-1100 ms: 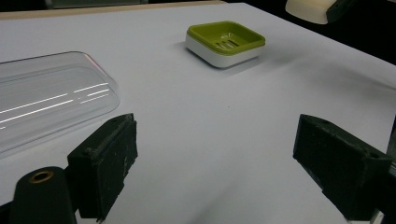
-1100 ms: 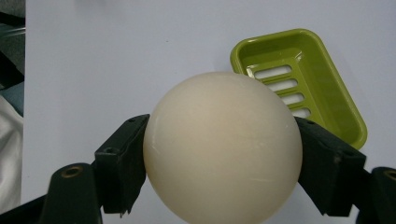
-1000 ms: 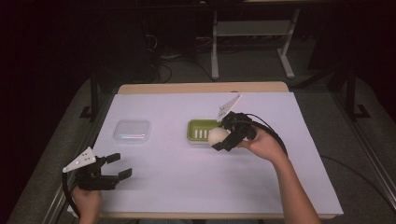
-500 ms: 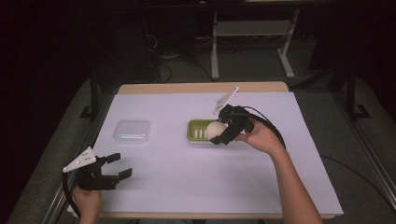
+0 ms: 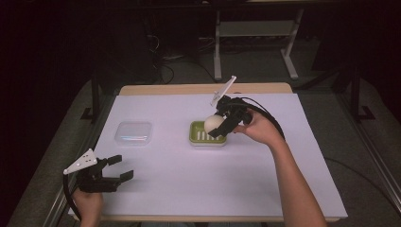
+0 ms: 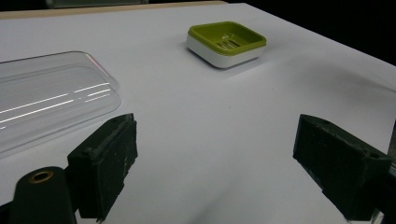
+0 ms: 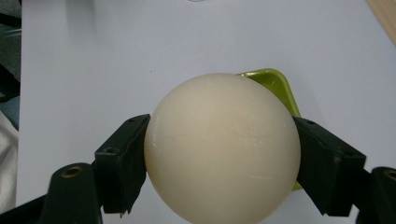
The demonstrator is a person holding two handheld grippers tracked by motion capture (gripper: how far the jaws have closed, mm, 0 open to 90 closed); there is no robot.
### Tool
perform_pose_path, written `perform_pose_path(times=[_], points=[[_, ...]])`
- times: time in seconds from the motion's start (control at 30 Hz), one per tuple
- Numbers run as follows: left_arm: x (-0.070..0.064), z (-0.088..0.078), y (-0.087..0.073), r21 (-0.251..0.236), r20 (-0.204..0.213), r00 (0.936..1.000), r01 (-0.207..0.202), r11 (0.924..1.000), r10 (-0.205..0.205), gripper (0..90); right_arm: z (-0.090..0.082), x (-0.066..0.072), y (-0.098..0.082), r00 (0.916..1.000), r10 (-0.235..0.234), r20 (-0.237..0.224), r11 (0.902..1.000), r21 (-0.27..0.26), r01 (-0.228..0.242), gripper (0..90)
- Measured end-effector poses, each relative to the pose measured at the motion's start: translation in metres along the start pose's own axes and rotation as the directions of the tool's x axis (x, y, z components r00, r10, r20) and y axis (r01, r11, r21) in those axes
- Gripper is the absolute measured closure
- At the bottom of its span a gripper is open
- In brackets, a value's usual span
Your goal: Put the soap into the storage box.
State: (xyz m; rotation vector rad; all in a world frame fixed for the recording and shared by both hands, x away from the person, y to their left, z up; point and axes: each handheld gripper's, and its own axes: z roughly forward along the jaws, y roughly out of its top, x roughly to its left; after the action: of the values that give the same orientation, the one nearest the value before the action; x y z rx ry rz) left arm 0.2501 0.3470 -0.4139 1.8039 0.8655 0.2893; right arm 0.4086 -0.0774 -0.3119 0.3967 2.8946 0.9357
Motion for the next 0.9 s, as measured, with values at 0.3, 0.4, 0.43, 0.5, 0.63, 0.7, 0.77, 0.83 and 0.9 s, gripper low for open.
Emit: perform_pose_path(times=[0.3,0.4,0.43,0.5,0.63,0.7,0.77,0.83,0.9], points=[[0.0,0.0,0.0,-0.004,0.003,1.0,0.003,1.0,-0.003,13.1,0.009,-0.002,0.02,0.9993,-0.035,-0.013,0.9991,0.024,0.035,23.5],[0.0,0.0,0.0,-0.002,0.002,1.0,-0.001,1.0,0.001,13.1,0.017,-0.004,0.021,0.9993,-0.032,-0.016,0.999,0.03,0.033,23.5],[0.0,0.0,0.0,-0.002,0.003,1.0,-0.003,1.0,0.003,13.1,0.019,-0.006,0.021,0.9993,-0.035,-0.015,0.9988,0.033,0.035,23.5],[0.0,0.0,0.0,-0.003,0.005,1.0,0.0,1.0,0.0,13.1,0.024,-0.008,0.021,0.9997,-0.023,-0.013,0.9985,0.05,0.023,23.5],[0.0,0.0,0.0,-0.01,0.006,1.0,0.005,0.9999,-0.005,13.1,0.032,-0.012,0.021,0.9999,-0.007,-0.009,0.9983,0.058,0.008,23.5],[-0.001,0.0,0.0,-0.011,0.006,1.0,0.007,0.9999,-0.007,13.1,0.035,-0.015,0.02,1.0,0.004,-0.004,0.9984,0.056,-0.004,23.6],[-0.001,0.0,0.0,-0.011,0.006,1.0,0.007,0.9999,-0.007,13.1,0.038,-0.017,0.019,1.0,0.005,-0.004,0.9987,0.05,-0.005,23.6],[-0.001,0.0,0.0,-0.01,0.007,1.0,0.003,0.9999,-0.003,13.1,0.04,-0.018,0.019,0.9999,0.013,-0.001,0.9986,0.051,-0.013,23.6],[-0.001,0.001,0.001,-0.01,0.008,1.0,0.003,0.9999,-0.003,13.1,0.043,-0.02,0.018,0.9999,0.014,0.003,0.9985,0.052,-0.014,23.6]])
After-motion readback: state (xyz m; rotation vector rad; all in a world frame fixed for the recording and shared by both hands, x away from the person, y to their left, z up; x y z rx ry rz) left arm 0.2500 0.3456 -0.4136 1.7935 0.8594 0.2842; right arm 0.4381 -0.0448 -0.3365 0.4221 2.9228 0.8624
